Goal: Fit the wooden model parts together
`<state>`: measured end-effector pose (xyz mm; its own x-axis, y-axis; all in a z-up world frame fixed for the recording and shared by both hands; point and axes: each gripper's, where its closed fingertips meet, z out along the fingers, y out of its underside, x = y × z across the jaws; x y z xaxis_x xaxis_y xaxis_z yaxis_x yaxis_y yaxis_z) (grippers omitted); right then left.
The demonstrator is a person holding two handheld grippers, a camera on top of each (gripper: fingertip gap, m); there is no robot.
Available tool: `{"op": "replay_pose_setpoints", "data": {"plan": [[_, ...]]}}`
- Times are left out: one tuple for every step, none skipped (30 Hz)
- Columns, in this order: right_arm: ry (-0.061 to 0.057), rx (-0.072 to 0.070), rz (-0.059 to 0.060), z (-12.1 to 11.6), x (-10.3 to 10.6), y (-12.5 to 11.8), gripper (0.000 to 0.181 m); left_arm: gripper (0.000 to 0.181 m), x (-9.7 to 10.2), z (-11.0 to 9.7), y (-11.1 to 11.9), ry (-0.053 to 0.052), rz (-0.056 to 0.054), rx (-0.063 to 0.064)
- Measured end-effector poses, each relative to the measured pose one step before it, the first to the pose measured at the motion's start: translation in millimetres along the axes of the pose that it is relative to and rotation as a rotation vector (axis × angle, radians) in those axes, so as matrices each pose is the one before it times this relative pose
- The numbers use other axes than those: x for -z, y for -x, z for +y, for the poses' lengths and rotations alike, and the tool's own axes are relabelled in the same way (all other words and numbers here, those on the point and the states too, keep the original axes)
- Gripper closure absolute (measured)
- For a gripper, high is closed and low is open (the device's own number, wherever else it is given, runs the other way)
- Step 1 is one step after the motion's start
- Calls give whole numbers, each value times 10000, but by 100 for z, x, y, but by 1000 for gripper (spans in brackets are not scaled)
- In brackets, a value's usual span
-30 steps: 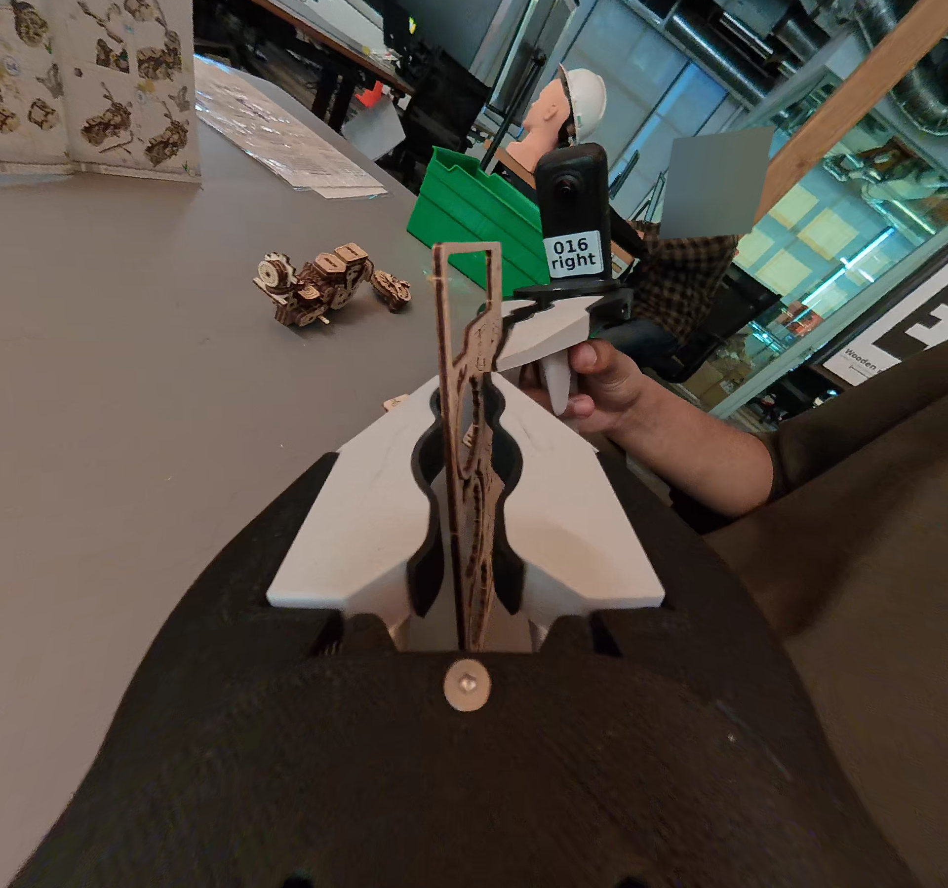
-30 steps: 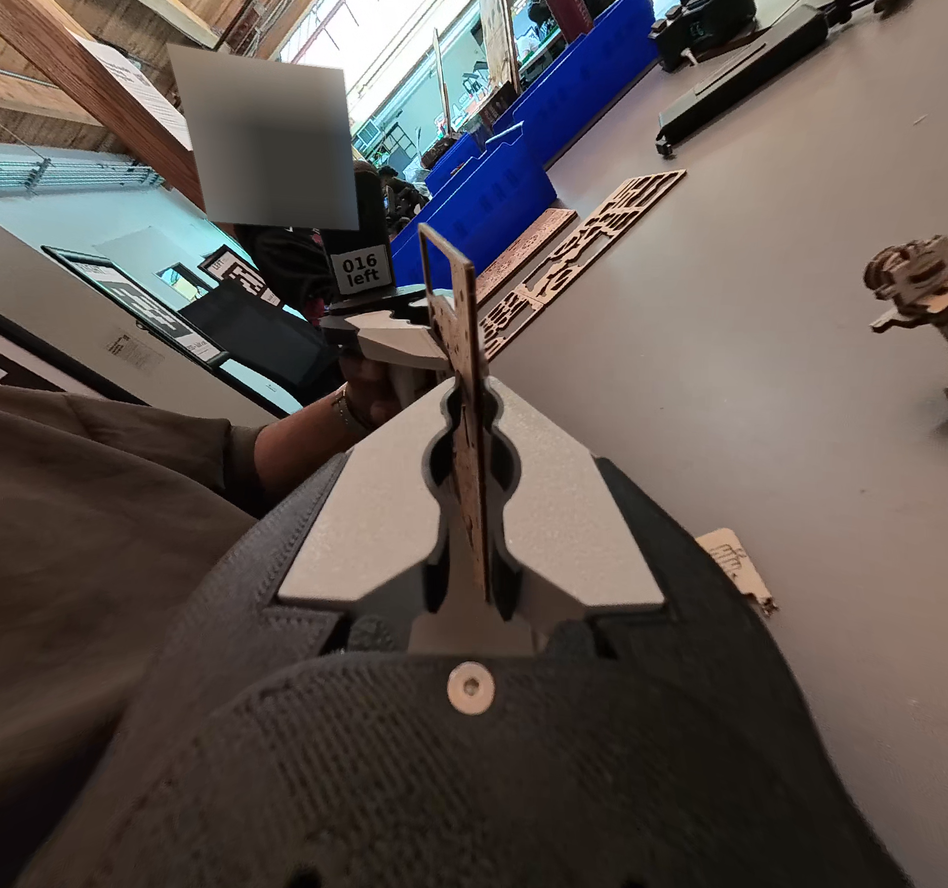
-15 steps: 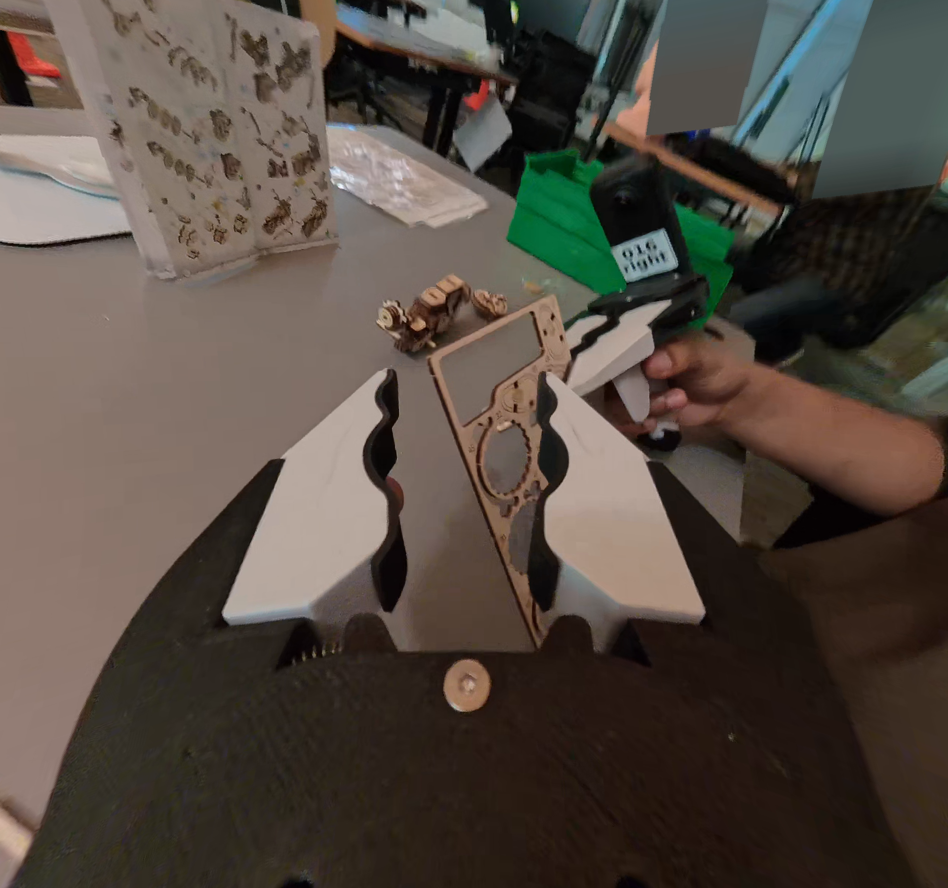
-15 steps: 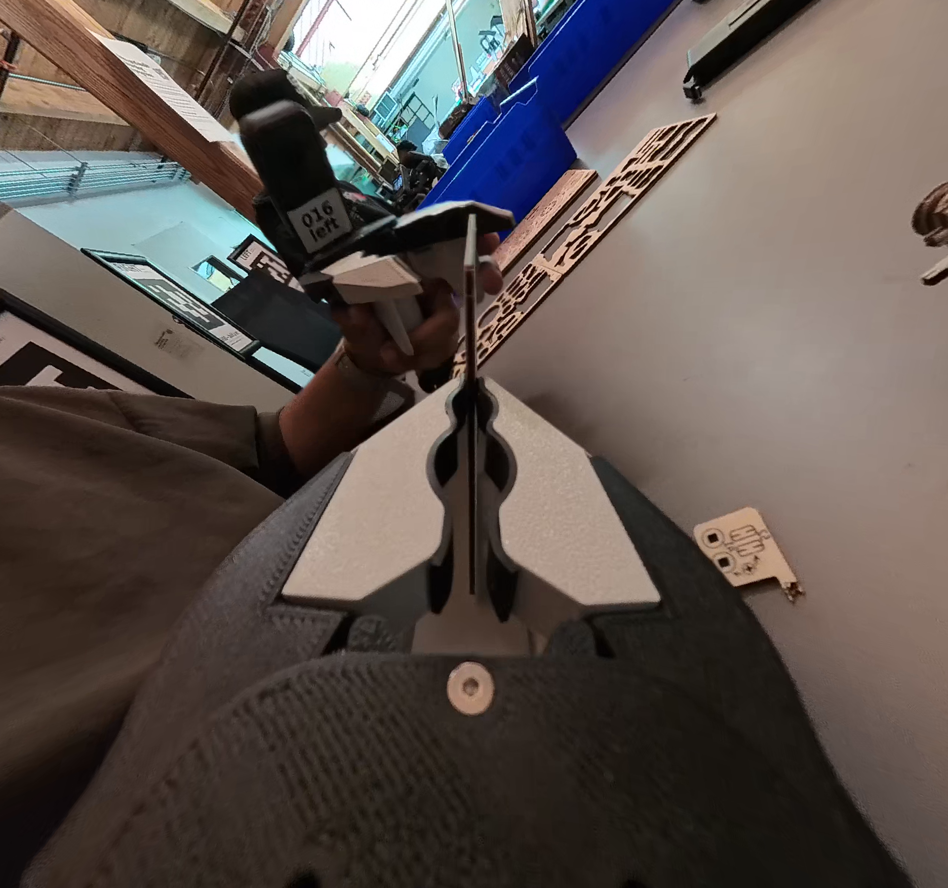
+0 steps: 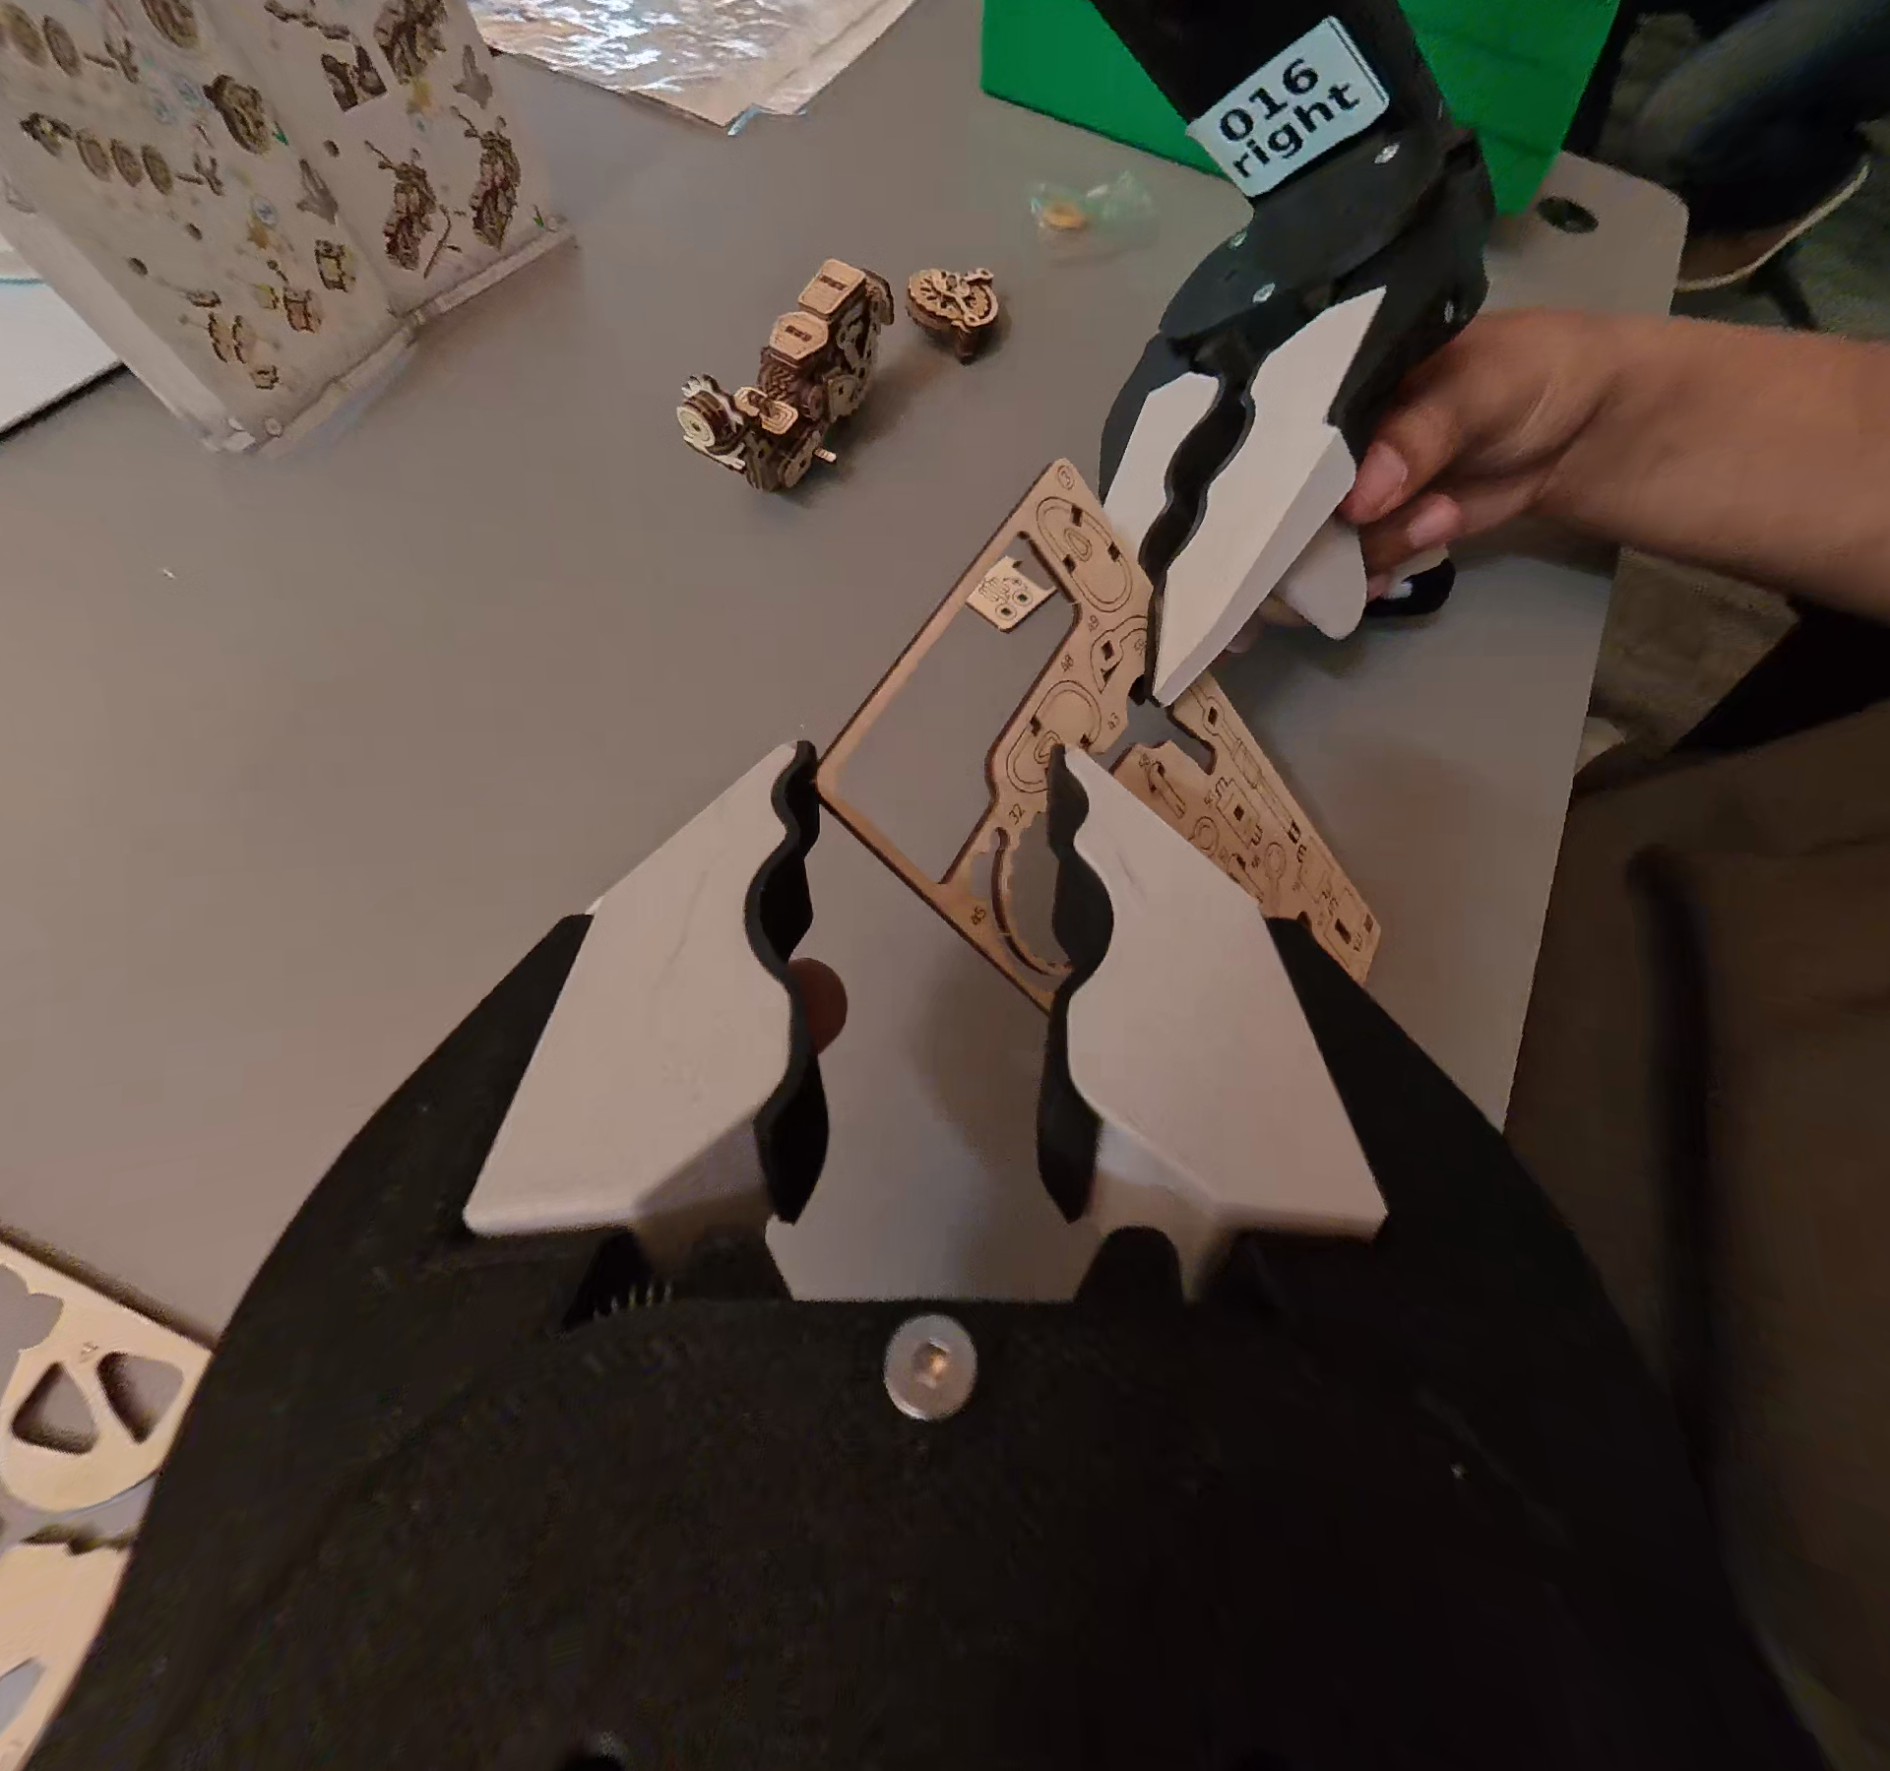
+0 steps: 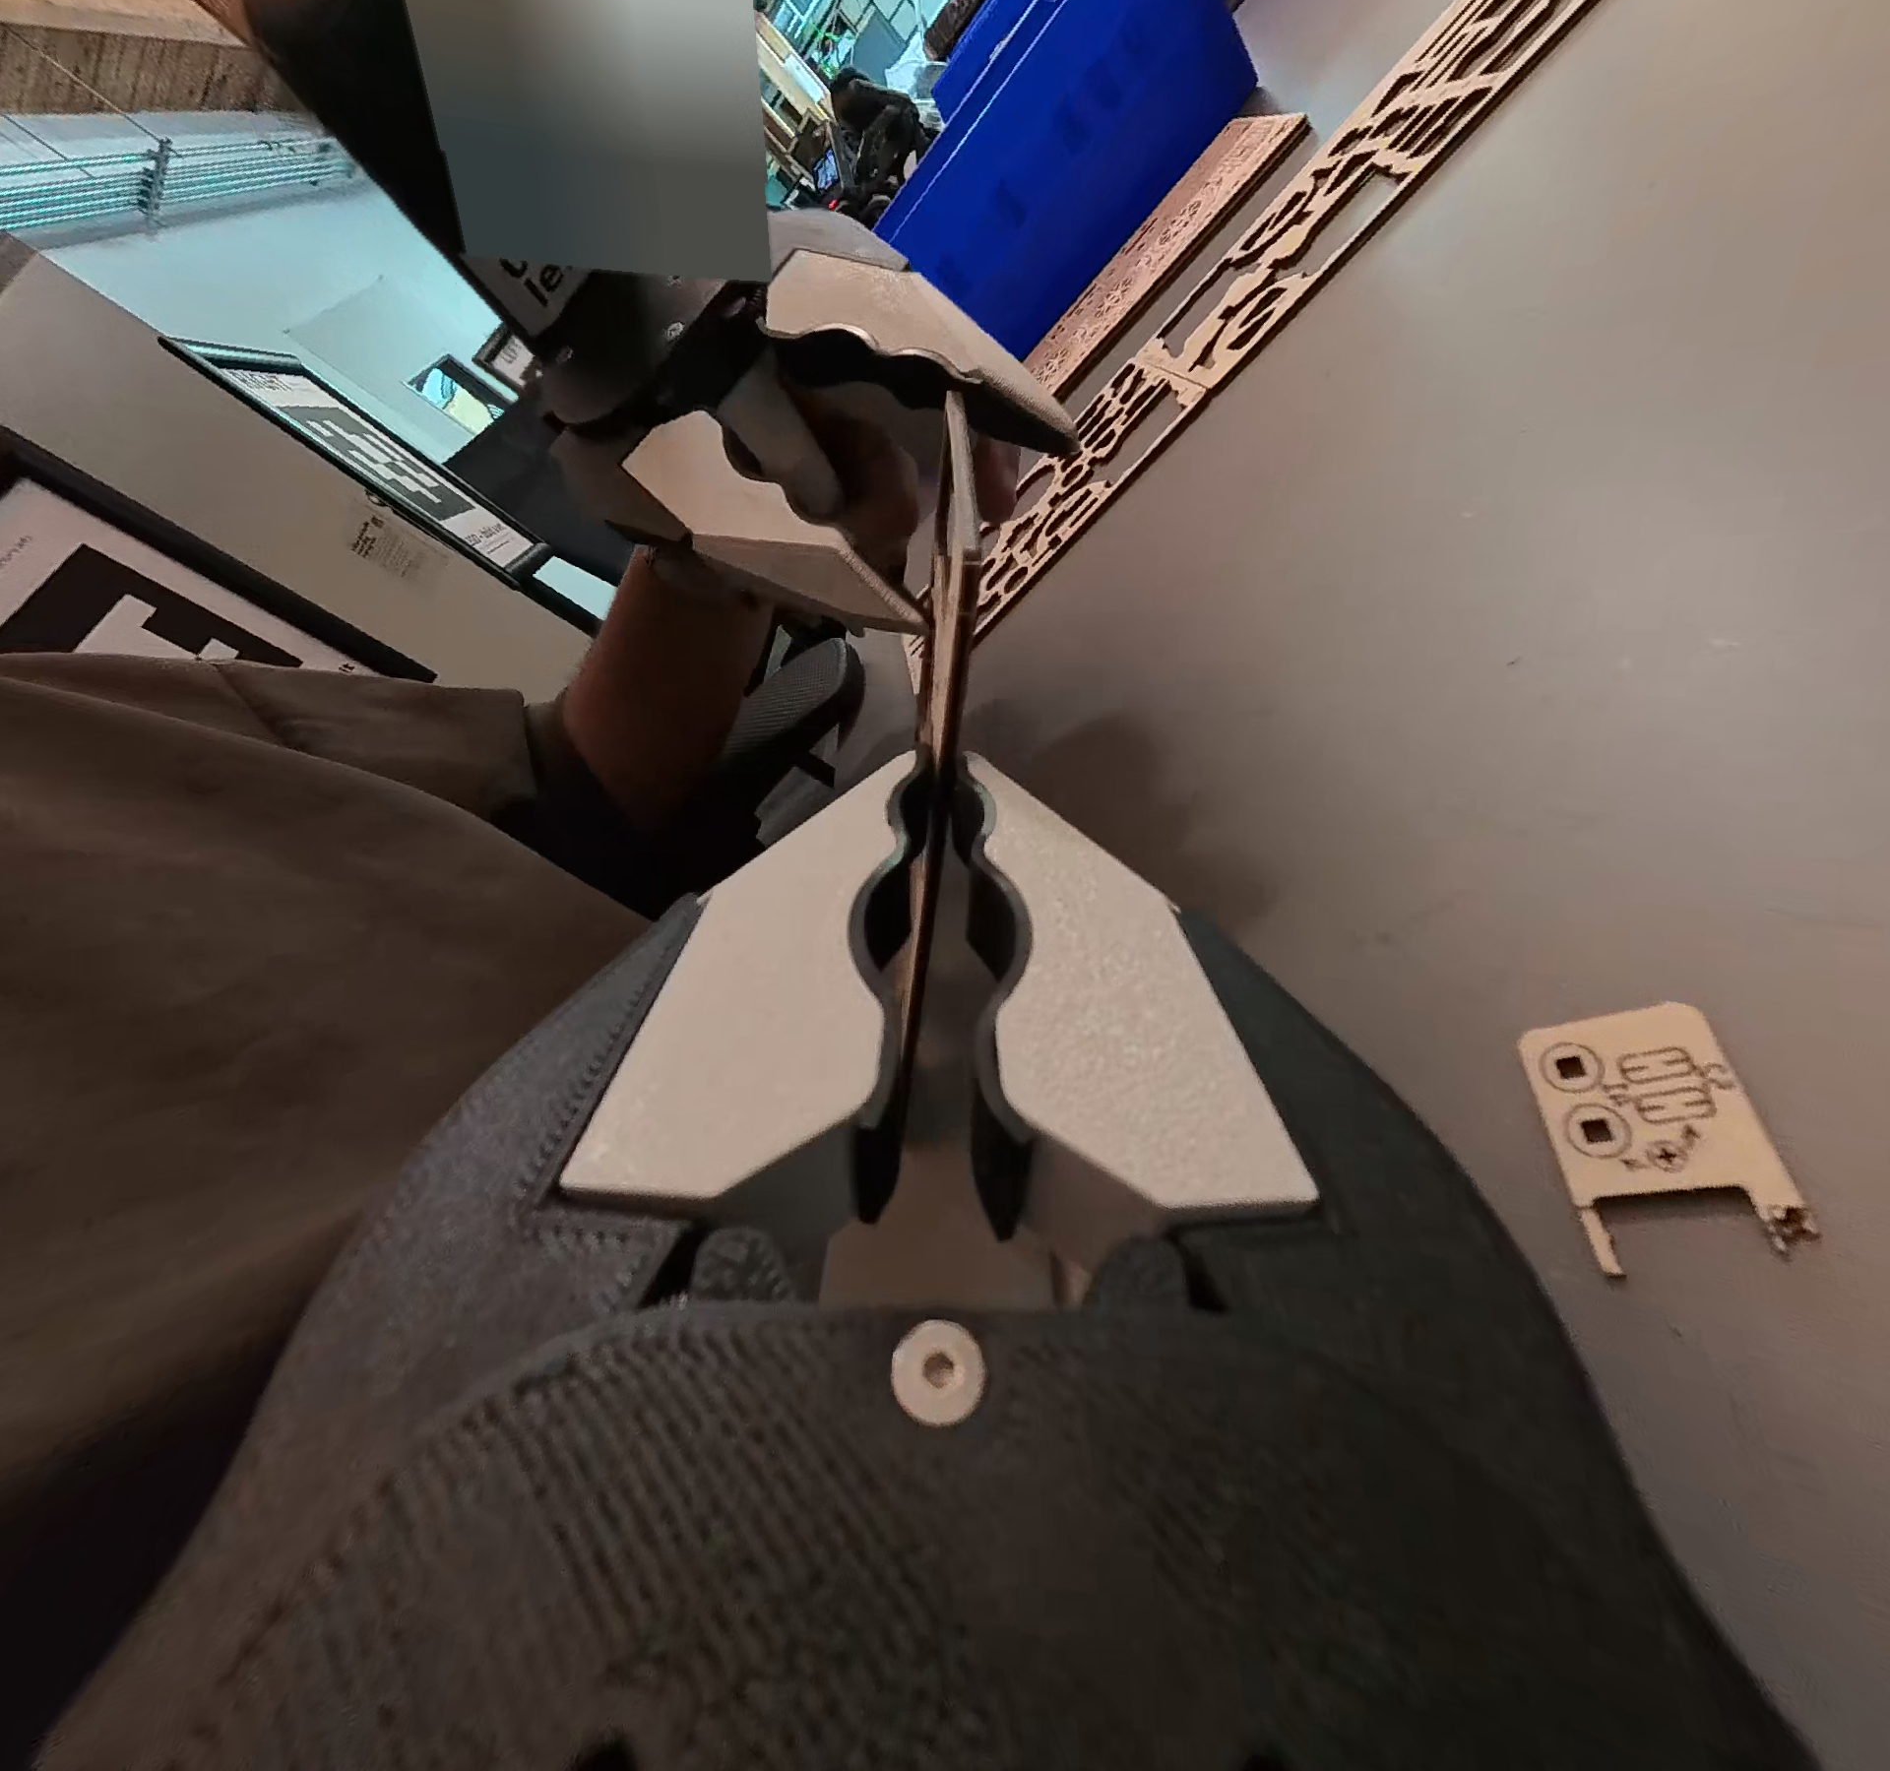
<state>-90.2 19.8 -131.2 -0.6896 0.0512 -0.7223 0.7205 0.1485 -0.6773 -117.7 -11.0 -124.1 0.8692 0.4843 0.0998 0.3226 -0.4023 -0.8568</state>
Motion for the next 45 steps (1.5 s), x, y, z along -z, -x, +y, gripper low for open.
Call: {"op": "replay_pose_setpoints", "data": {"plan": [[-26, 34, 100, -41, 44, -167, 180, 138, -133, 60, 76, -61, 5, 149], [-7, 51, 149, -2, 57, -233, 179, 138, -176, 95, 72, -46, 7, 146], [23, 61, 158, 28, 41, -244, 178, 138, -184, 121, 76, -38, 6, 131], [39, 68, 143, 48, 36, -184, 178, 138, -174, 147, 74, -4, 9, 126], [28, 75, 127, 38, 19, -158, 177, 138, -119, 108, 88, -2, 0, 137], [14, 62, 99, 23, -3, -117, 177, 139, -76, 64, 103, -8, -4, 134], [-2, 40, 75, -6, -13, -74, 177, 139, -43, 47, 89, -11, 2, 109], [-21, 34, 60, -28, 1, -66, 176, 139, -23, 8, 33, -30, 28, 102], [-49, 34, 62, -86, 6, -66, 176, 140, -29, -9, 46, -56, 19, 87], [-79, 40, 48, -142, 40, -37, 176, 140, -34, -59, 38, -92, 17, 85], [-107, 47, 23, -210, 80, 18, 176, 139, -36, -73, 28, -123, 33, 84], [-114, 29, -16, -214, 73, 77, 177, 138, -24, -87, 15, -117, 54, 68], [-99, -13, -53, -175, 51, 100, 177, 137, -29, -89, -22, -104, 73, 76], [-83, -44, -57, -124, 50, 74, 177, 135, 2, -124, 368, -96, -168, 124], [-52, -48, -44, -77, 48, 40, 178, 128, 71, -209, 466, -131, -227, 109], [-27, -30, -40, -46, 26, 29, 178, 120, 150, -319, 353, -187, -128, 173], [-18, -13, -33, -29, 17, 44, 178, 116, 198, -505, 227, -260, -26, 293], [-15, 11, -28, -15, -7, 66, 178, 116, 228, -658, -68, -334, 164, 381], [-12, 35, -55, -20, -10, 124, 179, 114, 202, -709, -356, -373, 320, 415], [-1, 60, -99, -15, -27, 206, 178, 114, 137, -635, -445, -341, 351, 401], [-10, 97, -98, -42, -7, 232, 179, 113, 54, -440, -331, -259, 281, 363], [-15, 134, -96, -46, -18, 254, 179, 113, -14, -170, -176, -146, 204, 277], [10, 143, -129, -8, -3, 300, 179, 113, -56, 41, -54, -56, 149, 177], [39, 122, -149, 29, -16, 316, 180, 115, -34, 231, -78, 36, 197, 105], [60, 89, -123, 87, -30, 249, 180, 125, -7, 361, -306, 124, 361, 84], [81, 64, -106, 114, -49, 200, 180, 135, 15, 391, -537, 176, 500, 102], [105, 34, -111, 161, -66, 187, 180, 137, 16, 334, -626, 173, 523, 181], [121, 13, -108, 199, -98, 178, 180, 139, 6, 350, -643, 220, 523, 180], [130, 14, -98, 219, -124, 163, 179, 142, -3, 274, -558, 168, 435, 111], [137, 17, -129, 247, -163, 218, 179, 142, 0, 140, -397, 50, 295, 44], [116, -2, -169, 209, -167, 278, 179, 142, -7, 27, -378, -38, 268, 46], [43, -35, -149, 97, -158, 234, 179, 143, -18, -47, -518, -108, 376, 104], [-18, -40, -37, -9, -95, 51, 180, 144, -53, -127, -396, -179, 355, 207], [-11, -8, 69, -5, -39, -119, 180, 147, -93, -128, -191, -177, 250, 251], [42, 21, 104, 64, 1, -196, 179, 151, -96, -12, -45, -73, 164, 210], [69, 26, 69, 104, 39, -135, 179, 153, -92, 124, 81, 67, 40, 116], [42, 3, 14, 53, 62, -50, 178, 152, -30, 209, 205, 155, -115, -32], [3, -13, -14, 1, 54, 15, 178, 151, 27, 191, 231, 157, -212, -184], [-17, -15, -23, -23, 19, 21, 179, 151, 103, 186, 270, 158, -278, -234], [-1, -20, -23, 10, -23, 32, 179, 149, 116, 178, 291, 189, -305, -228], [28, -19, -18, 53, -64, 24, 179, 147, 118, 158, 309, 205, -315, -222], [54, -6, 2, 114, -101, -5, 178, 146, 127, 74, 190, 148, -244, -200], [63, 21, 41, 115, -125, -37, 178, 144, 70, 4, 46, 109, -151, -143], [67, 41, 76, 119, -144, -77, 178, 143, -22, 27, -175, 109, -8, -104], [74, 49, 93, 142, -141, -105, 177, 143, -132, 11, -275, 68, 61, -50]]}}
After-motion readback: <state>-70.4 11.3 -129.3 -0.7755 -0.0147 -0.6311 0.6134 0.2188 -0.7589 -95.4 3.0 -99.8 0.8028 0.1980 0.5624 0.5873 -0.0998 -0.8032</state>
